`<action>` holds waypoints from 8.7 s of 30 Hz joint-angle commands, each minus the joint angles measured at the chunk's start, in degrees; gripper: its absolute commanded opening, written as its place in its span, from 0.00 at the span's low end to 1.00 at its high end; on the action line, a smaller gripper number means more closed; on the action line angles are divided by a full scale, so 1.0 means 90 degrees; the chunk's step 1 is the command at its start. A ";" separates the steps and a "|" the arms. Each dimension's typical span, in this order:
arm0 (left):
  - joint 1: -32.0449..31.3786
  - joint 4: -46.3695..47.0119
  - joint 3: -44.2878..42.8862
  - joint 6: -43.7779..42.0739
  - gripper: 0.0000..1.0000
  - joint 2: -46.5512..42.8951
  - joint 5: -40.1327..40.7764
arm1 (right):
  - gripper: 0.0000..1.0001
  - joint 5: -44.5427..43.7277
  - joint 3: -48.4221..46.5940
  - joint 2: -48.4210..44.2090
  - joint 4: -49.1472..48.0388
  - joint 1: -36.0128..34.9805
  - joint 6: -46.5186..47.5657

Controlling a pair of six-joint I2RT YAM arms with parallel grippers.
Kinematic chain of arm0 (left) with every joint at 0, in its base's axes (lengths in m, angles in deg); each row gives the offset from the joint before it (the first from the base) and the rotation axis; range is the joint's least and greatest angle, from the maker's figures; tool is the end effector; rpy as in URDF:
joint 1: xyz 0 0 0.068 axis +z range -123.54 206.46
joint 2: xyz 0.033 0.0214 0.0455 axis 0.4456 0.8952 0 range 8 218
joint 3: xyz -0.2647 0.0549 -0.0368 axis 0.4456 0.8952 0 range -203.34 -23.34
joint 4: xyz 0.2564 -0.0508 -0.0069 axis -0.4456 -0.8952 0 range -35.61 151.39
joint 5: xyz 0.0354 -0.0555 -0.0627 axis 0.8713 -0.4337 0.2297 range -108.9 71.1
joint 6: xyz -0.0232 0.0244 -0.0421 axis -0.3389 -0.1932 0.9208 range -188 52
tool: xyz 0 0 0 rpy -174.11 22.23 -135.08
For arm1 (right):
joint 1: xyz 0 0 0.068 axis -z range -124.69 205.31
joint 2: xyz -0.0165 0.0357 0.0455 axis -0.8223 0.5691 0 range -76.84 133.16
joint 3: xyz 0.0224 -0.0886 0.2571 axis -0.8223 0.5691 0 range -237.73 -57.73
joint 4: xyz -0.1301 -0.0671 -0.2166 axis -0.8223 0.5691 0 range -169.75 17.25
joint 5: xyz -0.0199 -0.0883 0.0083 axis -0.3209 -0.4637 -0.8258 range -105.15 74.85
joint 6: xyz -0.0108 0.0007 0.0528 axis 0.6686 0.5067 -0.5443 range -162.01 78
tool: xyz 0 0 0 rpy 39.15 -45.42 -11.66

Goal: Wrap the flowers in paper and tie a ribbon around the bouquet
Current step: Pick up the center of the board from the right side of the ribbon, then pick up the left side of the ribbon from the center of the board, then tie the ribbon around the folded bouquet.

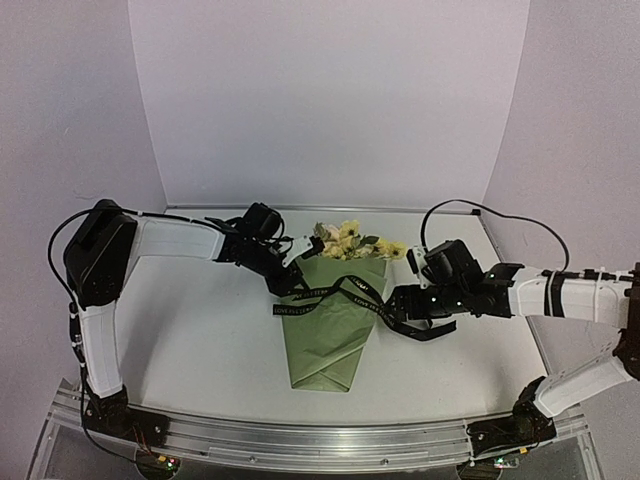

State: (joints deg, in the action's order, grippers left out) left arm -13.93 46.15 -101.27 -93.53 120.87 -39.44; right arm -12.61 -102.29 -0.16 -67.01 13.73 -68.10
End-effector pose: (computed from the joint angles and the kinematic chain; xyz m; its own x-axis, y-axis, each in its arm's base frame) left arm 0.3167 -0.2860 0.1833 -0.1926 0.6937 -0.6940 0.9541 0.2977 0.0328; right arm 0.2056 0.1844 0.2137 -0.7759 -0.1011 -0.6227 -0.3846 0.8583 0.3398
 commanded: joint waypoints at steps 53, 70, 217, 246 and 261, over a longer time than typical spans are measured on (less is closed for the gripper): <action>-0.0200 0.0992 0.0133 0.0955 0.00 -0.0279 0.1077 | 0.60 -0.0052 0.0182 0.0338 0.1476 0.1872 -0.0250; -0.0150 0.1333 0.0601 0.1265 0.00 -0.0805 0.1861 | 0.58 -0.0119 -0.0333 0.0902 0.2140 0.1981 -0.0843; -0.0139 0.3707 0.3433 1.4241 0.65 -0.0950 0.2500 | 0.00 0.1123 -0.3550 0.1236 0.4845 0.1662 0.1180; -0.0073 0.3092 0.3444 1.1147 0.00 -0.1456 0.3463 | 0.00 0.0855 -0.2750 0.1670 0.5142 0.1727 0.1770; -0.0121 0.3700 0.3347 1.0413 0.00 -0.1340 0.3038 | 0.48 0.1190 -0.2733 0.1643 0.3791 0.0756 0.2764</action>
State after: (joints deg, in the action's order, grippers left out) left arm -14.79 76.85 -69.07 2.19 109.63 -11.48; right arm -2.76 -125.13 15.65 -27.97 23.85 -48.08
